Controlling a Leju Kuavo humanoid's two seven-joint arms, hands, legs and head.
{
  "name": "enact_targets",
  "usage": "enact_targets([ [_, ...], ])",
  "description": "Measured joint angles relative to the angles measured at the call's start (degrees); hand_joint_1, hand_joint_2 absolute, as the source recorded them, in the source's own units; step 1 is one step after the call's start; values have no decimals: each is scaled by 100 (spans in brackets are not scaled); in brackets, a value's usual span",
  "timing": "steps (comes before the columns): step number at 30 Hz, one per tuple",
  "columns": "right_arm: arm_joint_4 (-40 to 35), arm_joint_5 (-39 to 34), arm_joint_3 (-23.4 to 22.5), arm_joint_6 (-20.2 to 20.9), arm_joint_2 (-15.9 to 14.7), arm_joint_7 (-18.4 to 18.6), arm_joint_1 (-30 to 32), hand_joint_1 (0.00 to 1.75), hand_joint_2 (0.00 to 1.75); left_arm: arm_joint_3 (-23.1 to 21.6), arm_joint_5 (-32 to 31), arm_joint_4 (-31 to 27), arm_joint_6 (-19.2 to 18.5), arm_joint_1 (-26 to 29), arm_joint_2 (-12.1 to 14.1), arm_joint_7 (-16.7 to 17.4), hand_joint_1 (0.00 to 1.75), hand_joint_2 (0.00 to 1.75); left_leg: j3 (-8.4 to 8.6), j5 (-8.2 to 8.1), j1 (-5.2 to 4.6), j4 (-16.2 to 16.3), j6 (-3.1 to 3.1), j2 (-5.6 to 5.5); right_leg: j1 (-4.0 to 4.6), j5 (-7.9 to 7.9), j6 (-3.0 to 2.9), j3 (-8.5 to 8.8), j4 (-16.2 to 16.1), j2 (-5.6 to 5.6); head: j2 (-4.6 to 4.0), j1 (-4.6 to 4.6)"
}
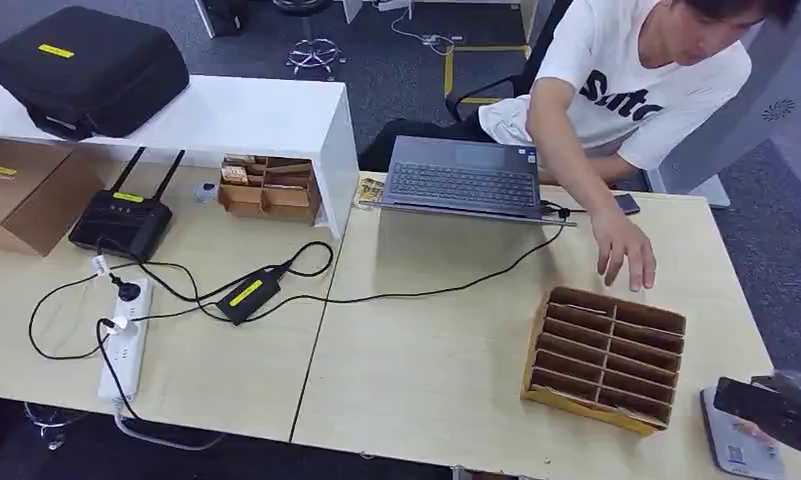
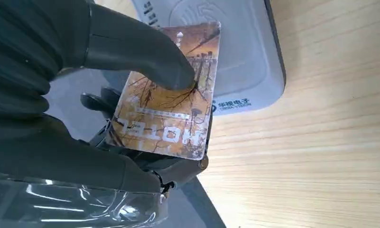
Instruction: Pass the card to the sensor for recognition and then transmit it.
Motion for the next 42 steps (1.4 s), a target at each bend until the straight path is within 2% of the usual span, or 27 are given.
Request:
enact_targets([
  [5, -29, -162, 100, -433, -4, -155, -8, 175, 175, 26, -24, 0, 2, 2, 0, 0, 0, 175, 0, 0, -1, 0, 0, -1, -1, 0, 1, 1, 0, 0, 0, 0],
  [13, -240, -219, 50, -535, -50, -162, 123, 175, 175, 142, -24, 0, 4, 5, 0, 0, 0, 175, -2, 0, -1, 1, 0, -4, -1, 0, 1, 0, 0, -3, 0, 0],
  [15, -293, -214, -9, -796, -50, -247, 206, 175, 175, 151, -20, 0, 9, 6, 0, 0, 0, 175, -4, 0, -1, 1, 0, -7, -1, 0, 1, -1, 0, -6, 0, 0],
  [18, -718, -87, -506, -1465, -35, -352, 543, 175, 175, 238, 31, 0, 31, 12, -7, 0, 0, 175, -9, 0, -2, 0, 0, -11, -2, 0, 1, -4, 1, -10, 0, -2],
  [21, -1330, 416, -1288, -1852, 125, -374, 752, 175, 175, 328, 24, 0, 50, 17, -18, 0, 0, 175, -9, 0, 0, -1, 0, -8, 0, 0, 0, -6, 2, -7, 0, 2],
  [25, -1847, 1126, -1852, -2339, 645, -593, 394, 175, 175, 407, -72, 0, 72, 11, -53, 0, 0, 175, -6, 0, 2, -3, -1, 9, 1, 0, -1, -6, 2, 8, 0, 0],
  [29, -1893, 1678, -1599, -2542, 1352, -959, -770, 175, 175, 413, -323, 0, 42, -29, -74, 0, 0, 175, -4, 4, 1, -7, -5, 49, 1, 19, -5, -13, 7, 47, 0, 0],
  [33, -1483, 2131, -629, -2644, 2274, -844, -2473, 175, 175, 409, -586, 0, 0, -146, -103, 0, 0, 175, 12, 18, 7, -8, -17, 101, 7, 44, -14, -17, 11, 106, 0, -2],
  [36, -1103, 2326, 78, -2612, 2912, -524, -3441, 175, 175, 400, -732, 0, -26, -213, -120, 13, 0, 175, 2, 40, 20, -8, -24, 90, 18, 53, -19, -21, 14, 92, 0, 2],
  [38, -651, 2575, 668, -2424, 3524, -185, -4185, 175, 175, 369, -877, 0, -72, -254, -131, 79, 0, 175, 0, 48, 26, -8, -33, 94, 24, 62, -32, -35, 16, 100, 0, -2],
  [39, -376, 2690, 958, -2409, 3823, -83, -4477, 175, 175, 352, -944, 0, -101, -304, -140, 126, 0, 175, -2, 54, 35, -8, -40, 94, 30, 63, -33, -34, 16, 100, 0, 0],
  [41, -110, 2754, 1196, -2420, 4079, 11, -4745, 175, 175, 330, -997, 0, -120, -358, -151, 155, 0, 175, -4, 55, 42, -7, -42, 89, 36, 64, -35, -35, 16, 93, 0, 4],
  [42, 150, 2800, 1413, -2435, 4324, 72, -4950, 175, 175, 301, -1041, 0, -127, -395, -162, 164, 0, 175, -5, 59, 44, -7, -47, 84, 38, 64, -36, -35, 15, 90, 0, 4],
])
